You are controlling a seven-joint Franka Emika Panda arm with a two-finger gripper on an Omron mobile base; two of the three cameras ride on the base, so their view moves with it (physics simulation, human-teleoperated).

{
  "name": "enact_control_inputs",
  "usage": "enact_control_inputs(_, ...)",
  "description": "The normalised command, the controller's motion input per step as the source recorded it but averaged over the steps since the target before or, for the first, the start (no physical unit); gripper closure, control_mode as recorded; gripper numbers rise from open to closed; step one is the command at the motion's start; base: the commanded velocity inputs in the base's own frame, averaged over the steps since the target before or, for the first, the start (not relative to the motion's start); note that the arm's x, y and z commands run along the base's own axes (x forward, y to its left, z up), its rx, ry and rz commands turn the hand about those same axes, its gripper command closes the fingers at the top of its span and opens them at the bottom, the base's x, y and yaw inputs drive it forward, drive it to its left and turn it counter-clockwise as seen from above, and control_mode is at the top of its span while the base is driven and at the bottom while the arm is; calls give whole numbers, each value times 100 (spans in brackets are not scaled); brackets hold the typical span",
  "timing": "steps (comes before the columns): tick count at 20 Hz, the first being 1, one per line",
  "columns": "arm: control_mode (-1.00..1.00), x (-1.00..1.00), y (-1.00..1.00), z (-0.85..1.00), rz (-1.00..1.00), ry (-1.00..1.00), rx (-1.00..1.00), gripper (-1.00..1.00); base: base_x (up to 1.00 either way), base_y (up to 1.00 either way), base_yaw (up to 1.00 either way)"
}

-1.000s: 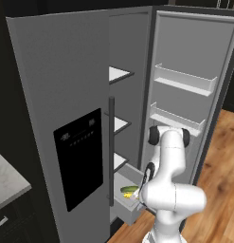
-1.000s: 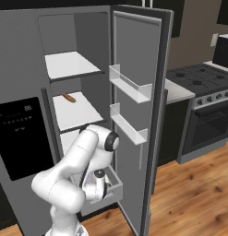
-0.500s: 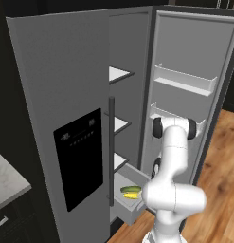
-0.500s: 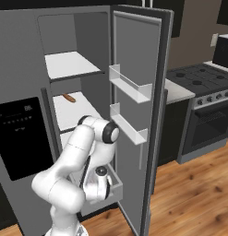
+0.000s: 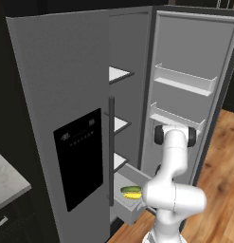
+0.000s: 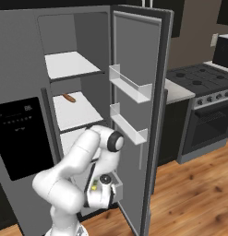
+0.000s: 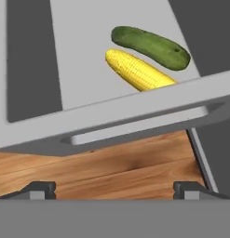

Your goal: Place the cucumber and corn inside the fridge drawer. Close the drawer after placing the vegetables.

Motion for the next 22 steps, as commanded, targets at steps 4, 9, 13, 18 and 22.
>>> enact_control_inputs(4, -100, 17, -23, -51, 0, 0, 1, -100, 0, 0, 0)
enact_control_inputs(9, -100, 38, -17, -62, 5, 0, 7, -100, 0, 0, 0)
enact_control_inputs(13, -100, 46, -5, -62, 12, -4, 12, -100, 0, 0, 0)
enact_control_inputs(18, -100, 40, -21, -44, 14, -4, 16, -100, 0, 0, 0)
enact_control_inputs(22, -100, 51, -11, -36, 14, -9, 17, -100, 0, 0, 0)
